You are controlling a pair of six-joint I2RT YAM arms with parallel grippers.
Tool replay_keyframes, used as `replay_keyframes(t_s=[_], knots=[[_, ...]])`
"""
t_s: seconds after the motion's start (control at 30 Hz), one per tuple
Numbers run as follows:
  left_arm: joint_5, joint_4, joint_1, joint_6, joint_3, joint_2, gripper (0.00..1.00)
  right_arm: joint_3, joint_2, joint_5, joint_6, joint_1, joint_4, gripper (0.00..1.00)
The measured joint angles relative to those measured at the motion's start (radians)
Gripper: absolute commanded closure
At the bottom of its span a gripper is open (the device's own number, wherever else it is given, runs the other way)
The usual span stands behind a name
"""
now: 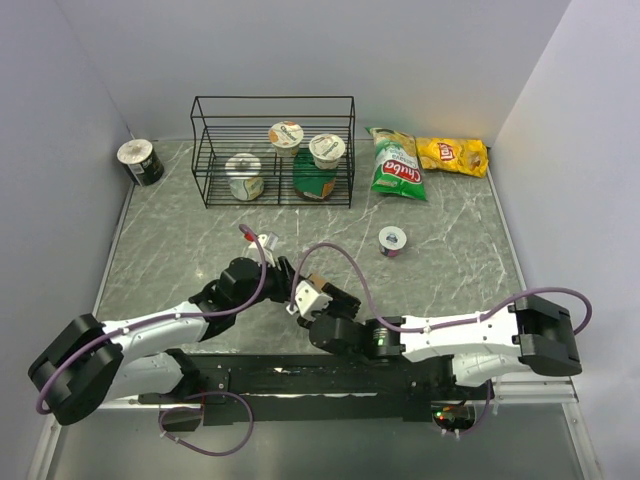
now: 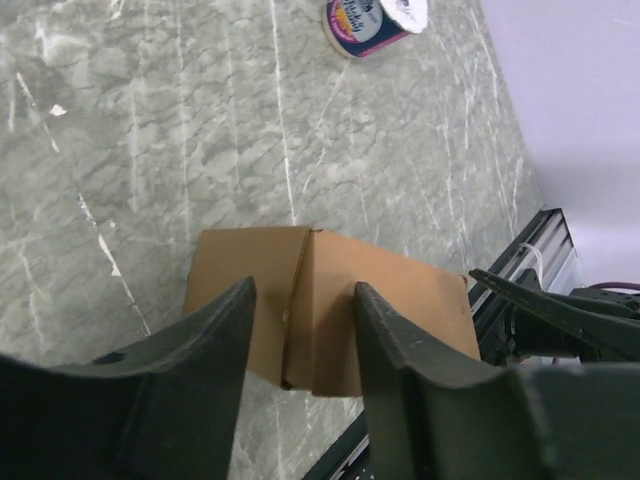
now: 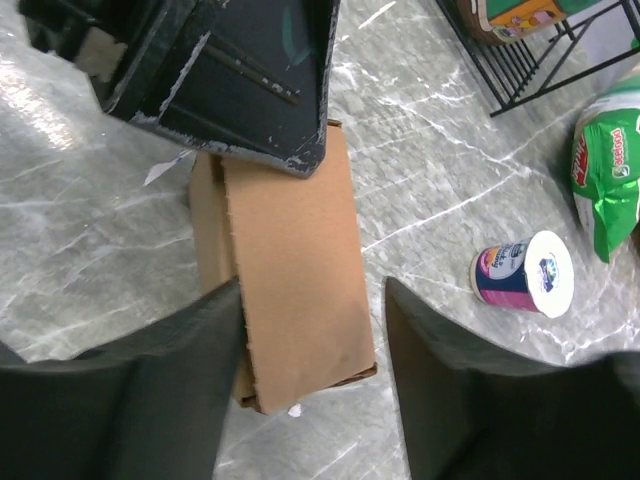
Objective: Fold the paper box
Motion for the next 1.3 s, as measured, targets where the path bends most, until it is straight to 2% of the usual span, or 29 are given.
replay_keyframes(t_s=[0.23,0.47,0.57,0.63,0.77,0.9,1.1,1.3], knots=[[0.004,0.021,0.0,0.0,-0.002,0.002,0.63,0.0,-0.068,-0.083,0.034,0.024,-0.066,0.18],[0.004,0.063,0.001,-0.003,-0.005,0.028,0.67,0.008,-0.174,-0.226,0.129,0.023,-0.135,0.12],[0.001,0.077,0.001,-0.004,-0.005,0.039,0.67,0.033,-0.188,-0.306,0.195,0.0,-0.172,0.13],[-0.004,0.081,0.001,-0.003,-0.005,0.04,0.67,0.06,-0.196,-0.375,0.269,-0.05,-0.2,0.14],[-0.021,0.08,0.001,-0.003,-0.005,0.039,0.67,0.092,-0.244,-0.507,0.497,-0.239,-0.232,0.18],[-0.04,0.076,0.001,-0.003,-0.005,0.035,0.68,0.012,-0.359,-0.616,0.719,-0.394,-0.223,0.2],[-0.057,0.072,0.001,-0.003,-0.005,0.032,0.68,-0.116,-0.457,-0.688,0.908,-0.446,-0.257,0.2],[-0.057,0.073,0.001,-0.001,-0.005,0.032,0.68,-0.226,-0.521,-0.718,1.013,-0.497,-0.232,0.22]])
